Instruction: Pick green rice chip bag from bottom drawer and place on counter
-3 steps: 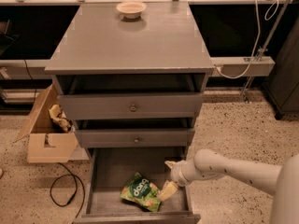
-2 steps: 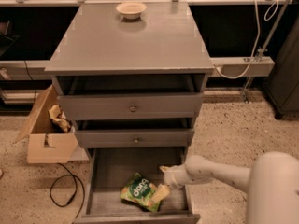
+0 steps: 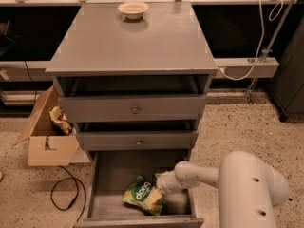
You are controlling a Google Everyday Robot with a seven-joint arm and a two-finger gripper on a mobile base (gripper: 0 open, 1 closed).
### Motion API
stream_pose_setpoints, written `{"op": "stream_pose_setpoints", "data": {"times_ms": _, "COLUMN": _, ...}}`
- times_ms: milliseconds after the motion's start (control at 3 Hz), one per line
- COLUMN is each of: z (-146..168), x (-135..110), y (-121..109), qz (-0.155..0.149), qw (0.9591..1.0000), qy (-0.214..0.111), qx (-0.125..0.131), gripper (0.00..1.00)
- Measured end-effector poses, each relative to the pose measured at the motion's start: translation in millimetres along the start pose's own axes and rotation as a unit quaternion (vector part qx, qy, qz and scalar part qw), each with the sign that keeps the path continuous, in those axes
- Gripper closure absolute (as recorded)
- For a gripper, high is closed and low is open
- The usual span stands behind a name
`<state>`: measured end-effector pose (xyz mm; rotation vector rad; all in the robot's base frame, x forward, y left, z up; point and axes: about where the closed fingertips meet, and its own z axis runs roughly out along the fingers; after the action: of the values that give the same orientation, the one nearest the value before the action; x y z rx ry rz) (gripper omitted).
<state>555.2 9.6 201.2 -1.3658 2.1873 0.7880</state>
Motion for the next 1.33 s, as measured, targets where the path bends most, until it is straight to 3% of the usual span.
{"op": "stream_pose_setpoints", "data": {"times_ms": 333, "z": 24.6, "x": 7.4, "y": -12.1, "qz": 0.012, "qw": 0.9997, "qy": 0.019, "qx": 0.013, "gripper": 0.00}}
{"op": "stream_pose_setpoints", "data": {"times_ms": 667, "z": 43.4, "x": 25.9, "y": -23.0, "qz": 0.033, "qw": 0.9989, "qy": 0.030, "qx": 0.016, "gripper": 0.27}}
{"op": "stream_pose_setpoints", "data": {"times_ms": 1000, "z": 47.2, "x": 33.3, "y": -20.1, "qz": 0.038, "qw": 0.9986, "qy": 0.034, "qx": 0.017, "gripper": 0.50}}
{"op": "stream_pose_setpoints", "data": {"times_ms": 1333, "z": 44.6, "x": 29.9, "y": -8.7, "qz": 0.023, "qw": 0.9991, "qy": 0.032, "qx": 0.014, "gripper": 0.73}}
